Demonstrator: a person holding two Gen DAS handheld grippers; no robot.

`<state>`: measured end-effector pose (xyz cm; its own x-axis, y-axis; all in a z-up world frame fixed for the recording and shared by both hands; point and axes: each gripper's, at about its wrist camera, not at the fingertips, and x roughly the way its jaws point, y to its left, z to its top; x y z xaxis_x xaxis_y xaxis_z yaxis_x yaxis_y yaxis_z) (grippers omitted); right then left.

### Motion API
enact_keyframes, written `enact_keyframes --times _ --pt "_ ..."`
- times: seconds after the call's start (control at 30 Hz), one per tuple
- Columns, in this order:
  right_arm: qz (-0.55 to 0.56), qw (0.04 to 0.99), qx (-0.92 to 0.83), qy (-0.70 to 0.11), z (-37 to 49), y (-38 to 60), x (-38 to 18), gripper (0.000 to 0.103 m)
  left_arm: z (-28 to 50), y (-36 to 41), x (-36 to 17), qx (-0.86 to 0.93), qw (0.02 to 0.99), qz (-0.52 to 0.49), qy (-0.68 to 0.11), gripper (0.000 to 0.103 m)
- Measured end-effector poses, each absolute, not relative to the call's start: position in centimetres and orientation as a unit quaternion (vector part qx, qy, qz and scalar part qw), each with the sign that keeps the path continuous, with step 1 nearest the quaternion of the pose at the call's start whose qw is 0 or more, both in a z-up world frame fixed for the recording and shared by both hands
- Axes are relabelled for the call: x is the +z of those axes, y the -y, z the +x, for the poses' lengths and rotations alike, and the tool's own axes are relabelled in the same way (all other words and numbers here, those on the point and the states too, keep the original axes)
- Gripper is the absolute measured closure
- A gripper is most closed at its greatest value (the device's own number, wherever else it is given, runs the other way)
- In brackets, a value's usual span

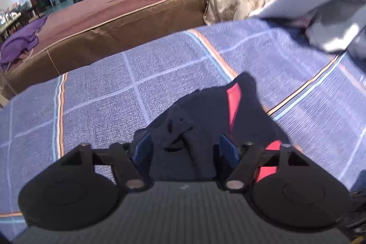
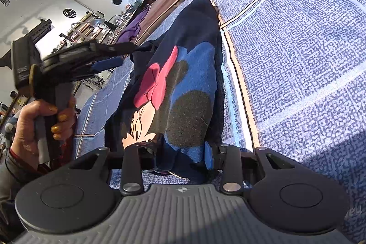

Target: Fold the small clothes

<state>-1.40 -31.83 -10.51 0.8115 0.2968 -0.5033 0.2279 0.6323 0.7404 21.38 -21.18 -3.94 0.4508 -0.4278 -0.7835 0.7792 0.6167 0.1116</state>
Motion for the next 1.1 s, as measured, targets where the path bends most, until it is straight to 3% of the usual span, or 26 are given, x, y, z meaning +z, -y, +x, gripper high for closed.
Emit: enact_keyframes --times 0.03,0.07,0.23,0.33,0.37,0.43,0.47,0.5,0.53,0.67,0.8,1.03,1.07,1.1 --pt "0.428 0.849 0.019 -0.307 -1.4 31.8 -10.4 0.041 22.0 21.7 -4.9 -0.354 0.816 0.24 -0.388 0.088" --pt "0.427 0.85 0.018 -0.308 -1.4 31.8 -10.4 0.041 23.2 21.5 -5.7 -0.35 0.811 0.216 -0.416 0.094" --pt "0.422 0.851 0.019 -0.313 -1.3 31.6 -10.2 0.039 30.1 16.3 -7.0 -0.35 0.784 -0.003 -0.513 0.094" --pt "0.414 0.852 0.021 -0.319 -1.0 31.6 -10.0 0.039 32.0 13.6 -7.4 -0.338 0.78 -0.05 -0.525 0.088" --pt "0.414 0.852 0.021 -0.32 -1.0 31.6 -10.0 0.039 31.9 13.1 -7.1 -0.352 0.776 -0.048 -0.521 0.083" --pt "0.417 0.85 0.023 -0.322 -0.9 31.7 -10.0 0.039 31.1 11.7 -6.1 -0.357 0.788 -0.032 -0.501 0.051" --pt "0.421 0.848 0.024 -0.321 -0.9 31.8 -10.1 0.039 30.6 11.0 -5.5 -0.355 0.794 -0.027 -0.493 0.027" --pt "0.422 0.847 0.024 -0.321 -0.9 31.9 -10.2 0.039 30.2 9.9 -5.2 -0.359 0.795 -0.035 -0.487 0.014" --pt "0.422 0.847 0.025 -0.321 -0.8 32.0 -10.2 0.039 29.8 8.6 -5.0 -0.366 0.791 -0.055 -0.488 0.013" --pt "0.419 0.849 0.026 -0.321 -0.7 31.9 -10.2 0.039 29.0 6.3 -6.3 -0.405 0.728 -0.157 -0.531 0.013" --pt "0.415 0.85 0.025 -0.324 -0.6 31.7 -10.0 0.039 27.9 9.2 -8.8 -0.404 0.728 -0.106 -0.544 0.013" --pt "0.419 0.848 0.022 -0.323 -0.5 31.8 -10.1 0.039 29.4 14.3 -11.0 -0.441 0.713 -0.144 -0.526 0.011" --pt "0.421 0.847 0.023 -0.323 -0.5 31.8 -10.1 0.039 29.8 14.6 -11.1 -0.436 0.715 -0.15 -0.526 0.019" --pt "0.424 0.846 0.024 -0.323 -0.5 31.9 -10.2 0.039 30.1 14.8 -10.9 -0.432 0.716 -0.149 -0.528 0.052"
